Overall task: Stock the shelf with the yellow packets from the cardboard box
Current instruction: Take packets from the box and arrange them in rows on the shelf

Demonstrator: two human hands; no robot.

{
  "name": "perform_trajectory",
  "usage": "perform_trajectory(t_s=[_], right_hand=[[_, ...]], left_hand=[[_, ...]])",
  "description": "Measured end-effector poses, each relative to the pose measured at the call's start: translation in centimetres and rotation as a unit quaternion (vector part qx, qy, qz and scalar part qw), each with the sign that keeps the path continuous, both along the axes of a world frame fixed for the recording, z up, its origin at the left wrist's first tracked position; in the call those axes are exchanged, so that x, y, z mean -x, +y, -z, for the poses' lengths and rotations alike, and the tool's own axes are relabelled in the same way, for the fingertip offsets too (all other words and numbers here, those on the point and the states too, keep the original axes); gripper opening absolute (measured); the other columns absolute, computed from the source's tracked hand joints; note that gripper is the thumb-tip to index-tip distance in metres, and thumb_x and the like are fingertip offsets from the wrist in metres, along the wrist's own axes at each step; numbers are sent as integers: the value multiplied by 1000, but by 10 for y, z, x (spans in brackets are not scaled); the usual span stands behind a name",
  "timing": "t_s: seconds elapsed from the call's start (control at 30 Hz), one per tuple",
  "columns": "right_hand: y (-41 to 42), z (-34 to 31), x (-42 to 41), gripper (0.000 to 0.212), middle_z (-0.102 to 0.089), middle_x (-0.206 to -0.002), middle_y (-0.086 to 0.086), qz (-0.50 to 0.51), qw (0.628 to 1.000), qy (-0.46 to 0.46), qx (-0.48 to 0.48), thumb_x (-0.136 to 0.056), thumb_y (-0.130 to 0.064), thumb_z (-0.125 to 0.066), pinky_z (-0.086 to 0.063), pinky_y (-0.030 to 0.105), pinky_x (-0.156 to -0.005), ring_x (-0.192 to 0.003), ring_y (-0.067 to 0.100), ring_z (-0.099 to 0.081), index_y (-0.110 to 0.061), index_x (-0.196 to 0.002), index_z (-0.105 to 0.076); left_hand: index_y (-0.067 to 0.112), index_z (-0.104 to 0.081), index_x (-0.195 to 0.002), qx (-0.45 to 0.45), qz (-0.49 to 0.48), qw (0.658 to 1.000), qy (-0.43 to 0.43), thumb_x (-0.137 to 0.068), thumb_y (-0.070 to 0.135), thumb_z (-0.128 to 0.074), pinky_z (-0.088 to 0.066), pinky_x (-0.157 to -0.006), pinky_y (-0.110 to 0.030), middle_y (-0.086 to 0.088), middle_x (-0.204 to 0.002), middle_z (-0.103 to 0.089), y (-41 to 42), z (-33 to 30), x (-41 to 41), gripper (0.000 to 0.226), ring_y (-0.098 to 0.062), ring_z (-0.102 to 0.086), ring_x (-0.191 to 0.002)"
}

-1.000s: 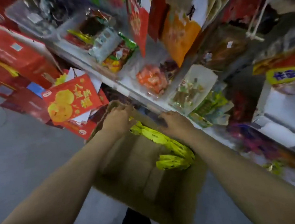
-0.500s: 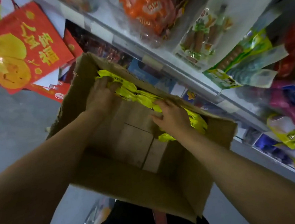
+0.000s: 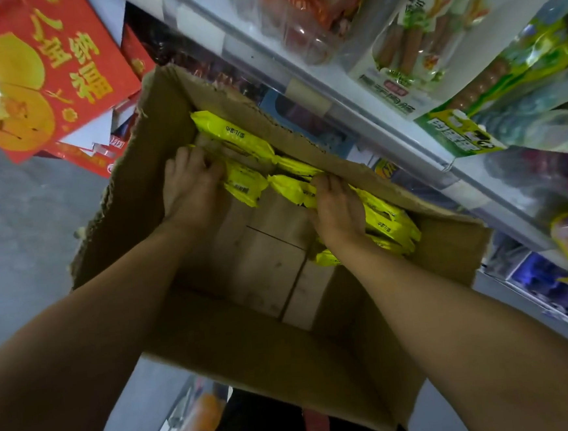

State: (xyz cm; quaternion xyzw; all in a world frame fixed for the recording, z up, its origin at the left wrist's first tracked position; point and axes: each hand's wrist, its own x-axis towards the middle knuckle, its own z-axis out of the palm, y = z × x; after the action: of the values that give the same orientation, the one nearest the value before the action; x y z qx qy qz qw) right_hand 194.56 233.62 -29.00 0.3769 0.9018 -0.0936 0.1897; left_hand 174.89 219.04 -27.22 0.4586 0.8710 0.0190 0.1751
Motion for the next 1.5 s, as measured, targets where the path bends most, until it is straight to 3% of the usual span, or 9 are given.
perform_trajectory(t_s=[0.3,0.47,0.63,0.8,0.9,1.03,1.17,1.37,1.5], right_hand=[[-9,-38,-24,21,-65,-110,-1,25,984,110,136,-72,-31,-81,-38,36,-86,-116,26,-51,-24,-86,-68],[-13,-86,-51,30,-69,-110,2,186,928,170,274,-80,-28,-77,-49,37,-88,-107,22,-63,-19,-102,-60],[-7,-146,-91,30,-71,-96,-5,309,827,267,387,-83,-16,-77,-57,28,-79,-84,4,-68,-17,-111,-65],[8,-200,-162,29,-75,-102,8,402,703,330,485,-89,-16,-70,-60,33,-76,-82,15,-72,-7,-116,-67],[18,-233,-222,26,-74,-109,10,412,679,370,482,-92,-24,-66,-55,45,-86,-94,27,-70,-12,-115,-68],[28,-286,-310,16,-76,-91,-3,410,647,453,456,-96,-32,-61,-57,29,-65,-78,16,-70,-18,-99,-69],[41,-342,-411,53,-75,-102,8,402,625,537,399,-65,-46,-82,-51,46,-84,-90,28,-67,-13,-106,-70],[71,-418,-562,46,-73,-110,13,377,598,635,312,-77,-11,-76,-59,33,-73,-92,25,-72,-4,-121,-63],[96,-461,-632,71,-70,-119,10,377,561,700,232,-63,-24,-85,-50,50,-100,-111,29,-66,-8,-127,-59]], left_hand=[[18,-57,-89,-69,-216,942,-249,-85,24,-70,-39,-63,-32,-4,-76,-58,-28,-21,-26,15,-26,-55,-72],[20,-53,-87,-114,-268,898,-331,-91,26,-65,-43,-66,-30,-7,-82,-60,-36,-70,-58,14,-21,-54,-72],[33,-53,-89,-159,-301,858,-384,-82,53,-54,-52,-86,-47,-6,-97,-67,-33,-129,-96,21,-27,-64,-91],[13,-54,-106,-227,-311,839,-384,-101,29,-47,-43,-76,-27,0,-91,-60,-17,-185,-163,17,-19,-56,-89],[10,-60,-106,-247,-293,814,-437,-98,37,-54,-47,-70,-11,3,-96,-66,-2,-230,-220,29,-14,-64,-90],[19,-69,-92,-246,-204,793,-519,-87,20,-71,-57,-75,-34,2,-88,-76,30,-282,-308,5,-15,-72,-83],[18,-60,-111,-256,-136,797,-530,-79,9,-78,-58,-78,-37,-3,-102,-73,76,-334,-396,38,-18,-71,-89],[28,-59,-118,-276,17,794,-541,-75,7,-81,-57,-81,-41,-3,-110,-72,151,-409,-506,53,-24,-69,-99],[30,-61,-118,-264,95,789,-547,-73,6,-81,-58,-75,-40,-5,-108,-73,199,-453,-571,55,-25,-72,-92]])
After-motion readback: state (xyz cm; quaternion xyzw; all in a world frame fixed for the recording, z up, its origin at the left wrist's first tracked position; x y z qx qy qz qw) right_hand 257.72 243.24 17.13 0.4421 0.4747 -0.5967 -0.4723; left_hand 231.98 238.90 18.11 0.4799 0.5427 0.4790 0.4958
